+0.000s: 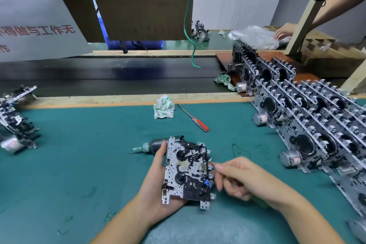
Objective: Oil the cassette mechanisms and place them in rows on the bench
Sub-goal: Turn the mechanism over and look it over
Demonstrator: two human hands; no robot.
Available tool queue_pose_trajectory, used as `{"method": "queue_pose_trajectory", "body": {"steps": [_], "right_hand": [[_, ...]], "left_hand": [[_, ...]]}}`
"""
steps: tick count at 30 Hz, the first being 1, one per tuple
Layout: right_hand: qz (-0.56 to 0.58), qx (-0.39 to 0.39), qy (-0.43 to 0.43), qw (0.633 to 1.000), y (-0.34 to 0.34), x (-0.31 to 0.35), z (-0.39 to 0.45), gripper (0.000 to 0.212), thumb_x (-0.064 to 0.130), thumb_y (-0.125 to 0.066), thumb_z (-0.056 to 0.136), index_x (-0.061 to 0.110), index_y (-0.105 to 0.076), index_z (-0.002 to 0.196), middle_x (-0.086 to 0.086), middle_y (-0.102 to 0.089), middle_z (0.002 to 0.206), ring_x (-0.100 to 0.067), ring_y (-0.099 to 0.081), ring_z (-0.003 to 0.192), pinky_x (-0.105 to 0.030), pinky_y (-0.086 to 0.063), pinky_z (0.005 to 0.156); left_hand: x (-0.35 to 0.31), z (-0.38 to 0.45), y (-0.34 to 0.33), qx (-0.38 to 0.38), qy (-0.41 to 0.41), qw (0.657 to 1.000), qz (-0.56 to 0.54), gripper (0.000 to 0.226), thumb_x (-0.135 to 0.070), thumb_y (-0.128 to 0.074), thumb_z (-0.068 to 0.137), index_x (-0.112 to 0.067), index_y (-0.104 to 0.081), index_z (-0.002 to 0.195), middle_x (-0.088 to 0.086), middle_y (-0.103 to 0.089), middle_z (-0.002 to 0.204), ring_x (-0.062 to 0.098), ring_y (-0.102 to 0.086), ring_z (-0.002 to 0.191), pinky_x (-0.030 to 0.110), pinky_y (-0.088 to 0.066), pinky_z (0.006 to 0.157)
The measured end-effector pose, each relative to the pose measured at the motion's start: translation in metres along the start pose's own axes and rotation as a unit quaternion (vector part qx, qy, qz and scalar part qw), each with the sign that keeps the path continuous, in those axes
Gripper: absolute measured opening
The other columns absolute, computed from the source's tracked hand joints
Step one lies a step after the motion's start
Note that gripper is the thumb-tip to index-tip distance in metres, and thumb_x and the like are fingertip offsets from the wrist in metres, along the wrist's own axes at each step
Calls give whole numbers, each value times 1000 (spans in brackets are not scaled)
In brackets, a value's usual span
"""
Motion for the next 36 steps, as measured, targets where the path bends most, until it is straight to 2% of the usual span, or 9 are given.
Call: {"method": "queue_pose_trajectory", "body": {"steps": [3,5,8,14,19,26,30,36], "right_hand": [[0,26,-10,1000,-12,-3,0,39,32,-46,93,16,-63,62,1,-44,43,-8,-22,37,-17,-19,39],[-16,21,-20,999,-12,-5,0,41,29,-44,97,17,-61,62,2,-46,44,-7,-30,35,-16,-24,37],[-25,27,-33,999,-13,-7,-2,40,27,-41,99,17,-58,64,3,-50,45,-6,-41,34,-15,-30,33],[-63,12,-21,998,-9,-7,-3,42,28,-44,98,17,-61,62,2,-42,37,-8,-29,32,-15,-24,36],[-73,15,-36,997,-9,-11,-5,45,33,-46,97,18,-61,58,2,-46,38,-9,-28,32,-16,-23,35],[-41,40,-54,997,-14,-13,-7,42,32,-43,99,15,-54,63,-1,-56,47,-6,-46,33,-14,-34,32],[-41,25,-43,998,-11,-11,-7,42,30,-41,100,16,-52,63,0,-52,42,-5,-37,27,-14,-26,30],[-63,-1,-26,998,-8,-11,-3,47,33,-44,98,20,-59,55,4,-39,35,-9,-24,32,-16,-22,36]], "left_hand": [[1,2,3,-16,1,1000,0,81,-67,-44,84,3,-60,122,27,-52,131,37,-56,113,47,-38,105],[1,4,4,-20,0,1000,7,78,-66,-44,85,1,-60,123,27,-51,131,37,-55,113,47,-34,108],[0,5,5,-27,-5,999,18,78,-66,-40,87,1,-62,121,27,-52,131,37,-57,112,47,-35,106],[-2,4,3,-38,-15,999,36,79,-65,-33,89,3,-64,117,28,-59,121,36,-63,103,45,-46,96],[-3,3,0,-38,-16,998,46,80,-64,-33,90,3,-59,123,29,-58,123,37,-61,104,45,-46,96],[-1,3,2,-32,-8,998,45,80,-64,-32,89,3,-64,117,29,-58,124,37,-62,106,45,-49,95],[-3,3,2,-38,-11,998,51,78,-64,-34,89,1,-64,119,28,-57,125,36,-62,106,43,-51,92],[-2,3,6,-55,-8,997,58,78,-65,-35,88,0,-62,122,28,-54,130,36,-59,110,45,-43,100]]}}
Point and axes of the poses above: each hand's wrist, its own z-axis towards the middle knuckle, its own y-axis out of the back of the hand, x = y × z, the point moved 9 cm from there along z, towards the middle knuckle
